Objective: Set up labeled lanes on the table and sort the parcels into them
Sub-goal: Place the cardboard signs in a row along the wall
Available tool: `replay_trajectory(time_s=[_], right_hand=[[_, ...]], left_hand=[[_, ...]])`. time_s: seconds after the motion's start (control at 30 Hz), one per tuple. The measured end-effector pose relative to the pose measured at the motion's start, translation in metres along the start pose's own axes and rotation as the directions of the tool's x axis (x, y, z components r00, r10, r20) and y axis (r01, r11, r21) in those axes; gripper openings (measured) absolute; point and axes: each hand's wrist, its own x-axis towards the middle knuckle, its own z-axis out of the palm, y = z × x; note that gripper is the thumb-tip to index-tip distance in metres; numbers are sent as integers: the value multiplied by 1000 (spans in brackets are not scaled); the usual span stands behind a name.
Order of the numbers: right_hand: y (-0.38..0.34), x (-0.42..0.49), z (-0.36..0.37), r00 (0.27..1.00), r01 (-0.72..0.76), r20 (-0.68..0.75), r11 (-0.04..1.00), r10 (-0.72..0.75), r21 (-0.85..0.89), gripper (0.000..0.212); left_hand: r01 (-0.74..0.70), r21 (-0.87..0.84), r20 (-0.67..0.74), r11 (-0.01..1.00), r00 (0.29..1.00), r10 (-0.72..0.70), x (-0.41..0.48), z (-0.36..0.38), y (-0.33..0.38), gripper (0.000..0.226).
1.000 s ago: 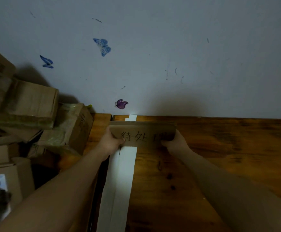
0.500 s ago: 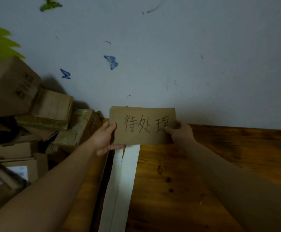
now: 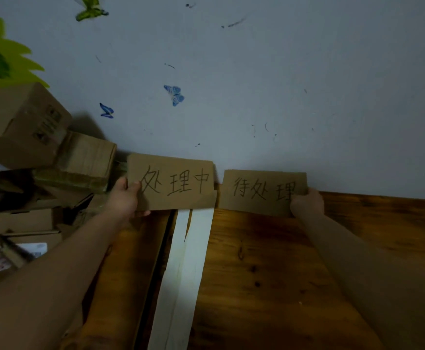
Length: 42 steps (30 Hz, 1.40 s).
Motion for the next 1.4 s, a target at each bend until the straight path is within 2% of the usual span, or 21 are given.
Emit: replay_trajectory(time_s=[0.1,0.2,0.23,0.3,0.33,0.37,0.4,0.47,0.53,0.57,0.6,0.63,0.7,0.73,0.8,0.9,1.0,1.17,1.3,1.4], right_hand=[[15,10,3,999,13,36,992,-8,-127,34],[22,14,14,992,55,129,936,-11,-347,58],[26,12,16,984,151,158,875,-87,-459,64],[37,6,23,900,435,329,611,-286,-661,54],[44,4,27,839,544,459,466,-292,-698,50],[50,2,31,806,590,546,398,-230,-703,51],[54,4,34,793,599,590,374,-152,-709,55],[57,9,38,793,584,604,382,-78,-717,65],[50,12,39,791,590,605,378,-92,-714,70],[44,10,39,792,589,597,412,-127,-695,70],[35,4,40,791,583,587,500,-170,-641,68],[25,-4,40,784,559,588,638,-198,-530,65],[3,-25,38,736,413,642,894,-214,-175,58],[-7,-36,35,717,316,662,948,-217,-32,52],[-22,-54,22,743,254,622,964,-247,80,38],[-28,-72,-6,832,272,467,954,-300,127,19],[-24,-90,-36,851,254,431,953,-302,166,12],[-20,-109,-79,897,236,340,957,-281,168,18],[-10,-100,-115,940,146,269,960,-210,238,29],[3,-73,-148,965,139,192,969,-179,204,29]], left_hand=[[-5,40,-26,999,1000,6,4,4,-3,19],[9,38,-37,999,999,-8,9,8,-4,17],[20,36,-46,999,999,-19,10,9,-5,17],[29,44,-53,999,998,-27,11,12,-6,17],[28,48,-53,998,998,-25,11,14,-7,18],[26,52,-53,998,998,-23,11,16,-8,18],[24,55,-54,998,998,-21,11,17,-9,18],[23,49,-48,999,999,-21,9,20,-11,16],[26,30,-49,999,998,-24,4,24,-11,13],[26,28,-47,999,999,-25,1,27,-11,11],[25,29,-37,999,999,-24,-2,29,-11,10],[24,36,-20,999,1000,-24,-7,32,-10,10],[20,48,38,999,999,-22,-20,37,-7,12],[16,42,71,999,997,-19,-28,40,-4,13],[0,15,131,1000,991,-2,-44,43,4,13],[-21,-48,238,999,971,32,-68,44,15,14],[11,-98,336,995,942,22,-90,40,20,15],[-20,-102,375,995,925,57,-116,47,30,21],[-40,-99,376,994,923,74,-132,74,38,23],[-93,-84,310,992,944,115,-138,106,41,22]])
